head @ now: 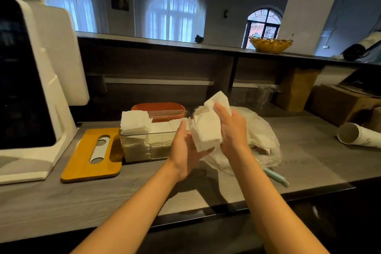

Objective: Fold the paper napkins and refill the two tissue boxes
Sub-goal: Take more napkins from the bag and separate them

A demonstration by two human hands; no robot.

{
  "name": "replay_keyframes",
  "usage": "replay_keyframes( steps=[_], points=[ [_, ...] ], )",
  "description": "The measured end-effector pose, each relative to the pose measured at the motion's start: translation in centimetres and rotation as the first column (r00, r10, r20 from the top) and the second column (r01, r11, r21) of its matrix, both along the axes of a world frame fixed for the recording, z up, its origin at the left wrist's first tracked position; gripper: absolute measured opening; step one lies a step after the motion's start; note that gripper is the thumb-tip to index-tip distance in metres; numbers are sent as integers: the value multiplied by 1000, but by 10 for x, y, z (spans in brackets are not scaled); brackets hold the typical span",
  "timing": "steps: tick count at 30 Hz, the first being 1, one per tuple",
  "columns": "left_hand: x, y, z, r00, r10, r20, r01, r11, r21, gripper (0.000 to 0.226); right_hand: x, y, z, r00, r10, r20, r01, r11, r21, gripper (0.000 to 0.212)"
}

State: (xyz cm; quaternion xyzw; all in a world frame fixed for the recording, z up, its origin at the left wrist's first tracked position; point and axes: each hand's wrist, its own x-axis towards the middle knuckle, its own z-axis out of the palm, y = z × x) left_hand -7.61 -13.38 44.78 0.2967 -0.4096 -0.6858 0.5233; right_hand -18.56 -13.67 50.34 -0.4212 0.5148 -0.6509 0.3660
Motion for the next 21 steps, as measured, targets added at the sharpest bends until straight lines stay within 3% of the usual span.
replay_keyframes(
  steps=[5,8,13,17,21],
  points=[
    [53,29,-9,993,-59,-99,61,998,19,56,55,15,-32,999,23,43,-21,999,-41,8],
    [82,41,-13,998,-60,-22,60,998,6,47,81,20,-53,999,30,18,-28,997,-78,15],
    [117,45,-23,966,46,254,-46,999,-4,34,115,24,-73,998,-11,-62,4,995,-99,16],
    [138,43,-31,956,148,255,-170,983,68,31,126,24,-84,980,41,-196,-54,997,-60,18],
    [142,39,-36,954,165,249,-200,973,119,36,121,23,-86,976,140,-168,-147,989,-28,12]
  ],
)
